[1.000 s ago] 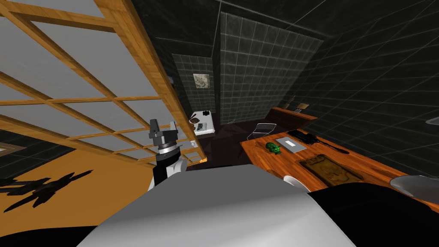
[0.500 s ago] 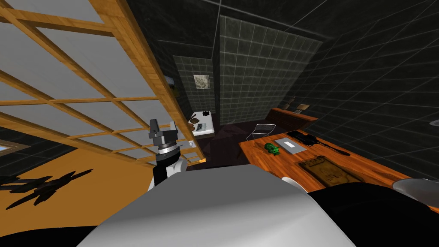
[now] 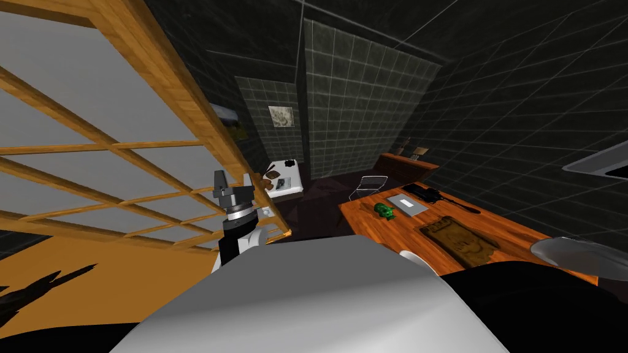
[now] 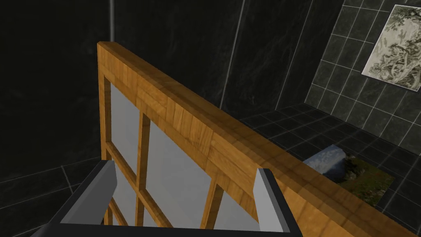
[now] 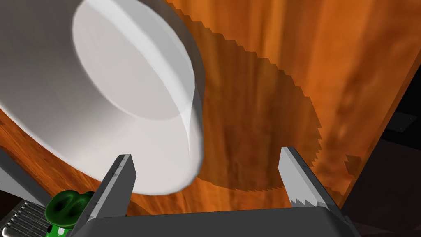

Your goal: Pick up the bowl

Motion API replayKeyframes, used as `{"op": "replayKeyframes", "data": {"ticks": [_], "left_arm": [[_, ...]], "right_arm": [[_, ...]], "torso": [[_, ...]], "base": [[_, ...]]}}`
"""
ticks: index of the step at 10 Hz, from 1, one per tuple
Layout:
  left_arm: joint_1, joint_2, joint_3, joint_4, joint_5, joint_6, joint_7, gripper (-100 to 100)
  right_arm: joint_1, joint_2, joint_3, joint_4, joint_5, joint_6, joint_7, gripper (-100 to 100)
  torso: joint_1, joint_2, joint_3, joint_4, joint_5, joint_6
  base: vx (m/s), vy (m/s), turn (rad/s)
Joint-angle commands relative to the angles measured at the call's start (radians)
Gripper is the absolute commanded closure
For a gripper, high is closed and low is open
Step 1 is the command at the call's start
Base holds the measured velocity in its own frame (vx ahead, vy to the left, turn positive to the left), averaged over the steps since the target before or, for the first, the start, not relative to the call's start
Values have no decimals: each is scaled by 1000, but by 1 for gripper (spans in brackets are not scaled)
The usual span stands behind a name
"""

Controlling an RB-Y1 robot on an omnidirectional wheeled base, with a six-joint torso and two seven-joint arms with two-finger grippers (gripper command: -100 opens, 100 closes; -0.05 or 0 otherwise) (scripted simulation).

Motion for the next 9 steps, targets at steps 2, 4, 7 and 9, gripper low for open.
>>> {"op": "replayKeyframes", "data": {"ticks": [2,4,7,9], "left_arm": [[0,0,0,0,0,0,0,0],[0,0,0,0,0,0,0,0],[0,0,0,0,0,0,0,0],[0,0,0,0,0,0,0,0]], "right_arm": [[-6,4,4,11,-48,-18,86,-100],[-20,7,26,26,-97,-47,143,-100],[-20,7,26,26,-125,-47,234,-100],[-34,9,49,41,-200,-77,292,-100]], "torso": [[0,-2,-1,-1,0,-1],[2,3,1,0,0,-2],[1,0,-1,0,0,-2],[1,0,0,0,0,0]], "base": [[91,-29,-197],[65,-30,-173],[73,-20,-91],[117,-32,-310]]}}
